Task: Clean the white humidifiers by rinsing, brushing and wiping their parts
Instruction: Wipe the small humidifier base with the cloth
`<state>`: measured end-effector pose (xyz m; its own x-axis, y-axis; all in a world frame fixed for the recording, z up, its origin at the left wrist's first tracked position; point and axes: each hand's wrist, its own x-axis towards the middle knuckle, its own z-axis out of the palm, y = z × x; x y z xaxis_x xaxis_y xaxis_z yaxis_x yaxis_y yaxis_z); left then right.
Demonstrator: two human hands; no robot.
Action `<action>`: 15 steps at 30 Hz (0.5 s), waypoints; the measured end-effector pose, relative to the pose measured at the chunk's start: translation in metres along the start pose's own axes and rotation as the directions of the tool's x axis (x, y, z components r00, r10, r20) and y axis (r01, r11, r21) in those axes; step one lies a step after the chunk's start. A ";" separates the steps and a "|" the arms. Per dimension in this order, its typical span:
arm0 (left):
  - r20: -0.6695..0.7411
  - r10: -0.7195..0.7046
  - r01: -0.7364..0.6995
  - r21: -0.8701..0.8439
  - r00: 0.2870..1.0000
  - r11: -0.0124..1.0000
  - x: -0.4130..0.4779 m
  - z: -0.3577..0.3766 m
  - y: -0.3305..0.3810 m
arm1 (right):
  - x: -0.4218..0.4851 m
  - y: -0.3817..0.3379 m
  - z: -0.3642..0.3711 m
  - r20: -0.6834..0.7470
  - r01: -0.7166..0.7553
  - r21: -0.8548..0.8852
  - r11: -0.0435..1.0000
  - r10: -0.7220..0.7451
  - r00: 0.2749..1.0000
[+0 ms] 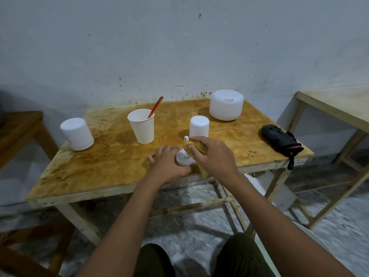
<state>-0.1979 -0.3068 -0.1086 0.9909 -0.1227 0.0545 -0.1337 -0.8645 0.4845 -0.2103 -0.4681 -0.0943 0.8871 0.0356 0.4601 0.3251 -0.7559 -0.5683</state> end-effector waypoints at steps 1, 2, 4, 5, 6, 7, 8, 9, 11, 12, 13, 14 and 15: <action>-0.028 0.008 -0.008 -0.013 1.000 1.000 -0.001 0.000 0.002 | -0.001 -0.001 0.001 -0.036 0.002 0.033 0.999 0.000 0.999; -0.063 0.003 -0.005 -0.029 0.998 1.000 -0.003 0.002 0.003 | -0.002 -0.002 0.003 -0.069 -0.005 0.063 0.998 0.009 0.998; -0.128 -0.020 0.014 -0.048 0.992 0.999 -0.005 0.006 0.007 | -0.004 -0.003 0.006 -0.098 -0.039 0.083 0.996 0.048 0.994; -0.160 -0.035 0.028 -0.045 0.986 0.999 -0.007 0.009 0.009 | -0.005 -0.004 0.007 -0.091 -0.059 0.058 0.997 0.064 0.994; -0.193 -0.050 0.043 -0.040 0.980 0.998 -0.007 0.012 0.012 | -0.006 -0.004 0.007 -0.075 -0.073 0.008 0.997 0.073 0.995; -0.224 -0.065 0.059 -0.034 0.972 0.998 -0.007 0.014 0.014 | -0.006 -0.004 0.005 -0.052 -0.082 -0.052 0.995 0.079 0.996; -0.249 -0.080 0.075 -0.027 0.965 0.997 -0.006 0.015 0.016 | -0.006 -0.004 0.003 -0.029 -0.090 -0.111 0.990 0.087 0.996; -0.266 -0.094 0.092 -0.020 0.959 0.996 -0.005 0.017 0.018 | -0.005 -0.005 0.001 -0.010 -0.098 -0.160 0.982 0.098 0.995; -0.288 -0.118 0.120 -0.010 0.950 0.993 -0.004 0.019 0.023 | -0.003 -0.005 -0.005 -0.003 -0.125 -0.199 0.972 0.127 0.992; -0.294 -0.130 0.133 -0.010 0.947 0.991 -0.005 0.019 0.025 | -0.003 -0.005 -0.006 -0.015 -0.144 -0.181 0.973 0.144 0.990; -0.300 -0.142 0.145 -0.010 0.943 0.989 -0.005 0.020 0.027 | -0.003 -0.005 -0.007 -0.040 -0.162 -0.148 0.976 0.157 0.987; -0.308 -0.153 0.158 -0.008 0.939 0.987 -0.006 0.021 0.028 | -0.004 -0.006 -0.008 -0.076 -0.171 -0.111 0.979 0.163 0.984; -0.319 -0.162 0.171 0.001 0.934 0.985 -0.006 0.022 0.029 | -0.006 -0.007 -0.008 -0.124 -0.166 -0.082 0.983 0.155 0.980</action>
<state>-0.2079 -0.3420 -0.1142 0.9508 0.1811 0.2513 0.0379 -0.8732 0.4859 -0.2200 -0.4685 -0.0875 0.8793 -0.1630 0.4475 0.1456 -0.8026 -0.5785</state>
